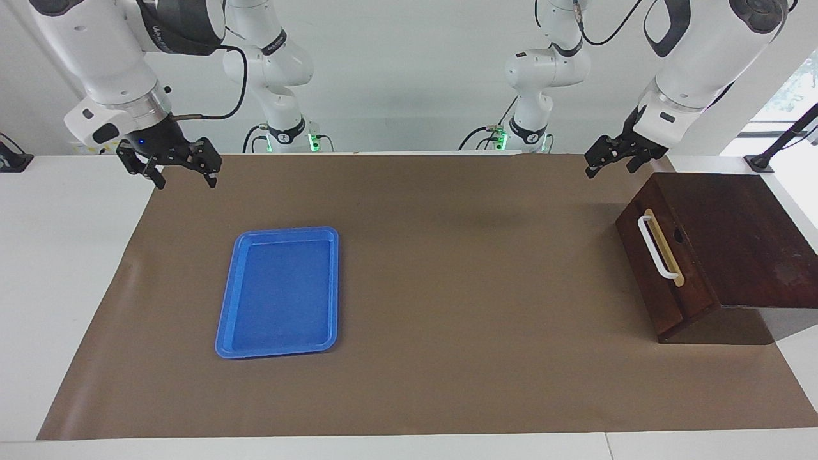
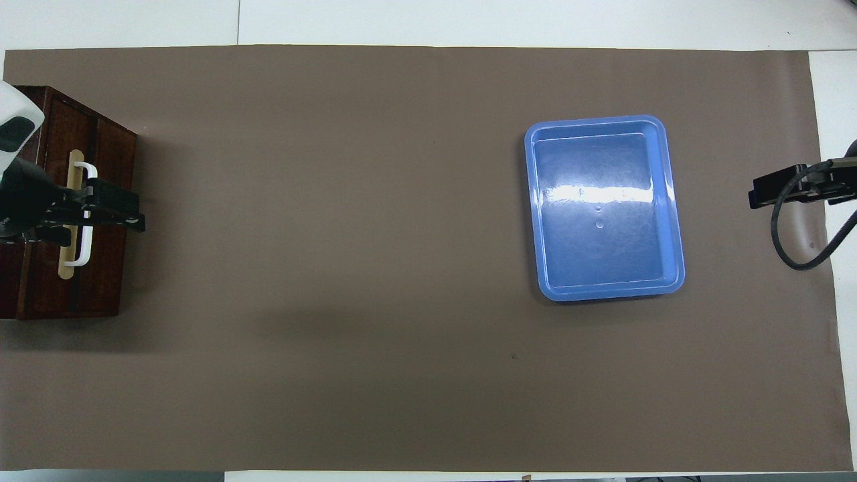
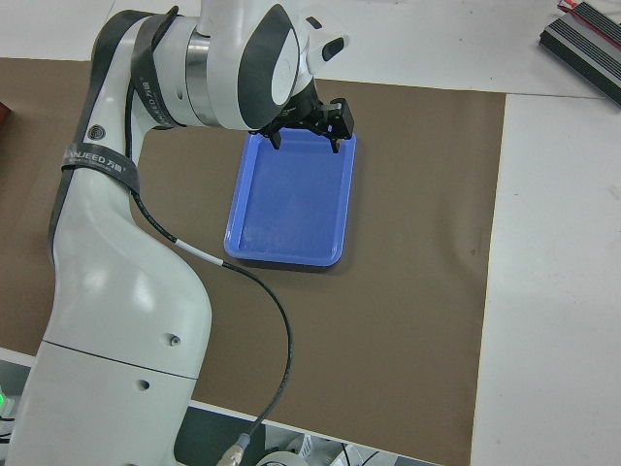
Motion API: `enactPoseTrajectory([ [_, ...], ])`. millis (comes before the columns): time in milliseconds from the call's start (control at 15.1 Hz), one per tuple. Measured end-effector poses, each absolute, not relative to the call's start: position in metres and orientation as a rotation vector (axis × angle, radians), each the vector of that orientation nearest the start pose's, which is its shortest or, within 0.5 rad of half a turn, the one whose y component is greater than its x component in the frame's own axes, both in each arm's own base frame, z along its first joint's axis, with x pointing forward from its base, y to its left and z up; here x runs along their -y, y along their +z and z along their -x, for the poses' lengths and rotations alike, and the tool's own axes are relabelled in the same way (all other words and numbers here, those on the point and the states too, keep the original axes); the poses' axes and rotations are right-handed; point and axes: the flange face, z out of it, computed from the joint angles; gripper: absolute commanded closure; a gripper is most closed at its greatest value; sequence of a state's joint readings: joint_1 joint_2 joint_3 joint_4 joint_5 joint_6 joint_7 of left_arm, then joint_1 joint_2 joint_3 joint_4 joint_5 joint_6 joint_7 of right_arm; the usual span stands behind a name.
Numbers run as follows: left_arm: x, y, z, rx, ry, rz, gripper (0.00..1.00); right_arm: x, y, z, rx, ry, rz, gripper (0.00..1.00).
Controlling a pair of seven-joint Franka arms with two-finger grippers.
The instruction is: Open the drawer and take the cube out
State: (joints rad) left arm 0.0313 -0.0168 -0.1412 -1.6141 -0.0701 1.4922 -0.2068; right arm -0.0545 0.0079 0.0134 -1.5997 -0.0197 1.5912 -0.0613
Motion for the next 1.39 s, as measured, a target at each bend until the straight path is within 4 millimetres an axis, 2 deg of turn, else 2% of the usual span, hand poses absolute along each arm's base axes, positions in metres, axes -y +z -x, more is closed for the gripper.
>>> enactPoseTrajectory([
  [398,0.069,0.607,-0.535,0.146,0.183,3.183,0.0,0.025,0.608,-0.557,0.036,0.028,3.16,0.0],
  [598,0.079,0.607,-0.535,0.134,0.167,3.185,0.0,0.024,0.608,-0.557,0.037,0.028,3.16,0.0],
  [797,0.075,0.6,-0.548,0.143,0.025,3.137,0.0,0.024,0.608,-0.557,0.037,0.028,3.16,0.0],
  [929,0.074,0.579,-0.557,0.084,-0.036,3.065,0.0,0.024,0.608,-0.557,0.037,0.028,3.16,0.0],
  [1062,0.075,0.55,-0.565,0.023,-0.046,2.996,0.0,0.024,0.608,-0.557,0.037,0.028,3.16,0.0],
  [1394,0.085,0.461,-0.586,-0.228,-0.097,2.758,0.0,0.025,0.608,-0.557,0.035,0.029,3.16,0.0],
])
